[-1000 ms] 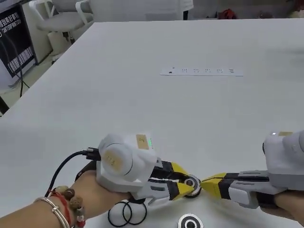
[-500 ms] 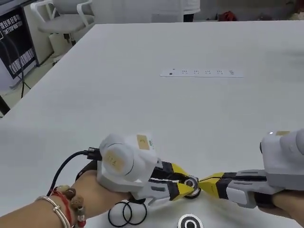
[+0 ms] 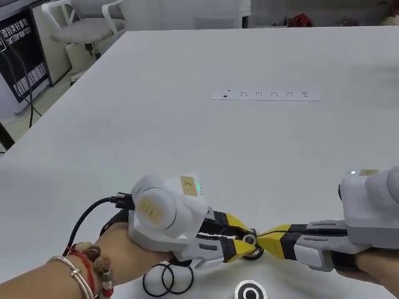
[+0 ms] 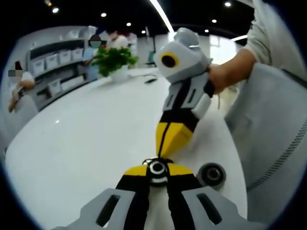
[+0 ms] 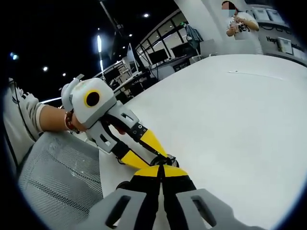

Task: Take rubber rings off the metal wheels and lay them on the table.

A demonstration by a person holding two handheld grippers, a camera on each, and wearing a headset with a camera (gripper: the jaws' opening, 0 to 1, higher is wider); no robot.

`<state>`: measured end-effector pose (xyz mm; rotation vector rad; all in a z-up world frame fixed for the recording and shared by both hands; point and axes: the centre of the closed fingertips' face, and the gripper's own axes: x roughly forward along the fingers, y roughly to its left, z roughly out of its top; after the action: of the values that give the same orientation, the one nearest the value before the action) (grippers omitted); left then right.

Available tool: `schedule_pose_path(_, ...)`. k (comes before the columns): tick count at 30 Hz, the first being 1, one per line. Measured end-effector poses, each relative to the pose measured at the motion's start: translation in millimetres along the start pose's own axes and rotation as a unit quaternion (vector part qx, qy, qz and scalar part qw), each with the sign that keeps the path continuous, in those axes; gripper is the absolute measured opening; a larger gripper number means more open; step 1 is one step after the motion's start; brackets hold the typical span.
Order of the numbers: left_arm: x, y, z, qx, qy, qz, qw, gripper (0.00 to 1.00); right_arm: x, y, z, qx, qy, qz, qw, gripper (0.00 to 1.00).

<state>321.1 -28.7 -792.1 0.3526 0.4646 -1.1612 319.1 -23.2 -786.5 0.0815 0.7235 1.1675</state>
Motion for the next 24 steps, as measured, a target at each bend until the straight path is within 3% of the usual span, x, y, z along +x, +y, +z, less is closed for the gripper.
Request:
schedule_pose_path(2,0.0,0.2,-0.3,-0.001,0.000,0.001,1.0000,0.13,0.7,4.7,4.0,0.002,-0.010,0.011,0.9999,0.00)
schedule_pose_path(5,-0.1,0.8,-0.8,-0.004,-0.001,0.002,1.0000,0.13,1.7,3.5,3.3,-0.013,0.000,0.004,0.9999,0.00)
schedule_pose_path(18,1.1,0.2,0.4,-0.010,0.000,-0.003,0.9999,0.14,-0.8,-5.7,1.2,0.005,0.000,-0.007,1.0000,0.00)
schedule_pose_path(20,-1.6,-0.7,2.9,-0.003,0.002,-0.007,1.0000,0.15,-1.8,-5.5,1.9,0.001,0.001,-0.008,1.0000,0.00)
schedule_pose_path(24,-10.2,-1.8,14.8,-0.016,-0.007,-0.018,0.9997,0.20,-7.9,-5.5,6.5,0.002,-0.002,-0.011,0.9999,0.00)
